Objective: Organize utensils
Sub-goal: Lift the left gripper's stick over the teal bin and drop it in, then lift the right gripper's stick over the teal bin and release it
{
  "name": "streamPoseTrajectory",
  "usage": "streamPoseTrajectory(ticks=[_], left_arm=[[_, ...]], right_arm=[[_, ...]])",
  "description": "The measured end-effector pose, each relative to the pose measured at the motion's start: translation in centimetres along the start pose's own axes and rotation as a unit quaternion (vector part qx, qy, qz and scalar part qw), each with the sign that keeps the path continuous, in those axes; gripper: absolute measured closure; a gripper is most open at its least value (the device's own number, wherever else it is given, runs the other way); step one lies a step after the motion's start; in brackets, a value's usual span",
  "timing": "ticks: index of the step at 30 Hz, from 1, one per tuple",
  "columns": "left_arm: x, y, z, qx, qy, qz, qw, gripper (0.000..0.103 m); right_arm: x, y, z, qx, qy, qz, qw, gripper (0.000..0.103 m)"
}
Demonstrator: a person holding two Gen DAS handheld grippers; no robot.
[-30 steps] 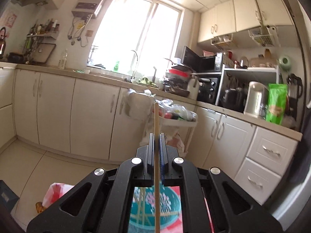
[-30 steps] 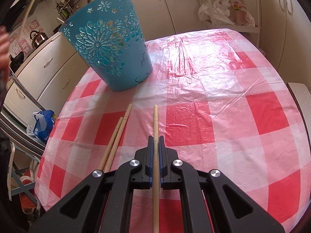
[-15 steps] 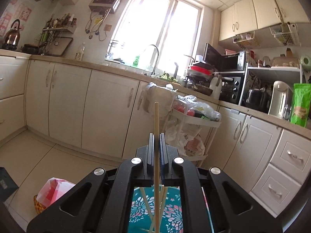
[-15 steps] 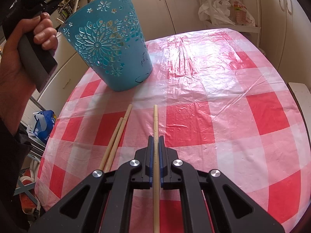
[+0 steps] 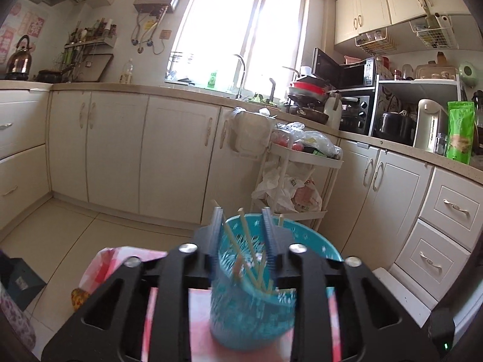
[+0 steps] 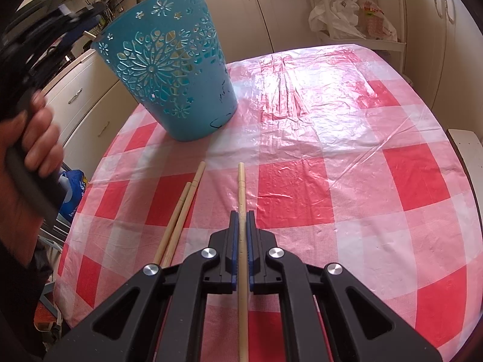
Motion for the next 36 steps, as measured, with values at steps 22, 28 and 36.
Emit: streamPoseTrajectory(ticks=[22,28,36], left_arm=[[11.8,-9.5,-4.7,0.122,0.038,-0.208,0.9698,0.042],[11.1,-9.7,-4.2,0.128,0.04,-0.191,0.9725,0.039],[10.9,-9.5,-3.8,0.134,0.038,-0.189,0.972,0.039]], right_arm=[[1.0,0.2,-1.9,-0.031,-0.023,-0.024,0.999,0.097],[0.6,3.2,-7.7,-0.139,0.055,0.023,0.989,0.097],[3.2,13.2,-11.0,-0.244,0.099,0.013,0.965,0.097]])
Point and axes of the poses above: each gripper's, at about its wrist camera, not at the fingertips, and z roughly the way its jaws point, x to its left, y to its top, the point moved 1 cm from there along z, roughly the way its jaws point, and after that the axes turned 12 degrees about -z, right-handed, at the moved point
